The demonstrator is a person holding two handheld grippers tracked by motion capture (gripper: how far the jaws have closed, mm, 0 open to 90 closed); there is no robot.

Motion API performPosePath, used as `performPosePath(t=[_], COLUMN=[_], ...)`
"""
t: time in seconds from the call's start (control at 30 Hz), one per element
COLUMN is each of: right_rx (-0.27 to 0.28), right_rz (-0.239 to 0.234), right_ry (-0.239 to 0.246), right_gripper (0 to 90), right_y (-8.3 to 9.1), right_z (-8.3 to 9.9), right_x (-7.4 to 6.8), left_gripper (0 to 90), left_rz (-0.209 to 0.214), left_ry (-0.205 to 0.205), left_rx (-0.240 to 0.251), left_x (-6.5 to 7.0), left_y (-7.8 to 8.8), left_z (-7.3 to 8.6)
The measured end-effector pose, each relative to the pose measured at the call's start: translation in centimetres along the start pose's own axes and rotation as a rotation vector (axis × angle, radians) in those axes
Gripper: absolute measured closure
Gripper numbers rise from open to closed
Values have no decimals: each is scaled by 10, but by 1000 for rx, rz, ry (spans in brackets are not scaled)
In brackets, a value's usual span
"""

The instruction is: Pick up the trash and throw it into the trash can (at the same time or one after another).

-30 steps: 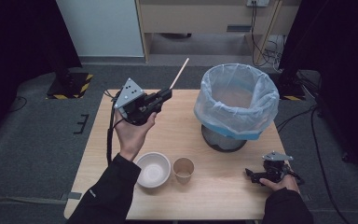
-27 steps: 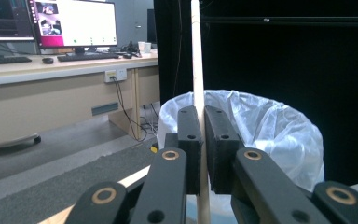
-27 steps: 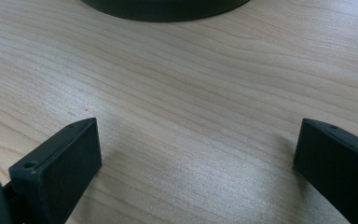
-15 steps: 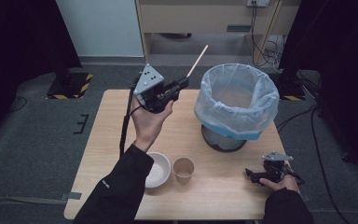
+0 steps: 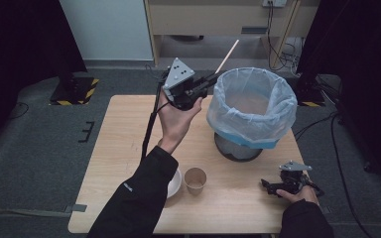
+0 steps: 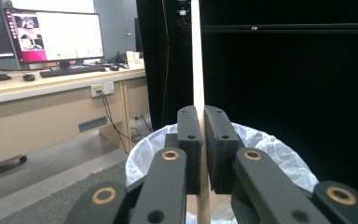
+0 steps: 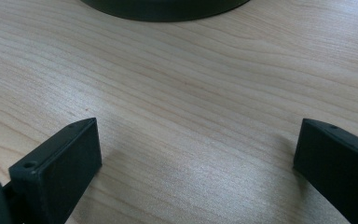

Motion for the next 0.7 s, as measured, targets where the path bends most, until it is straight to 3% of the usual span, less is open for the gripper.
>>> performPosePath(t=[0.4, 0.53, 0.7], right_rx=[0, 0, 1], right_rz=[0, 0, 0], right_ry=[2, 3, 3], right_gripper=[10, 10, 10], right_y=[0, 0, 0], right_z=[0, 0, 0], right_x=[0, 0, 0], left_gripper=[853, 853, 853], left_rz=[20, 32, 30], left_ry=[-7, 14, 12], left_rx=[-11, -7, -22], left_x=[9, 11, 13], left_y=[-38, -51, -65], left_z=[0, 2, 6])
Point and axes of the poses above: each handheld gripper's, and its own axes: y roughly backward along the jaws, z roughly out of its underside, x roughly to its right, the point moved 3 cm from there along -y, roughly forward along the jaws, and after that the axes turned 4 degrees about x, right-handed, at the moved point
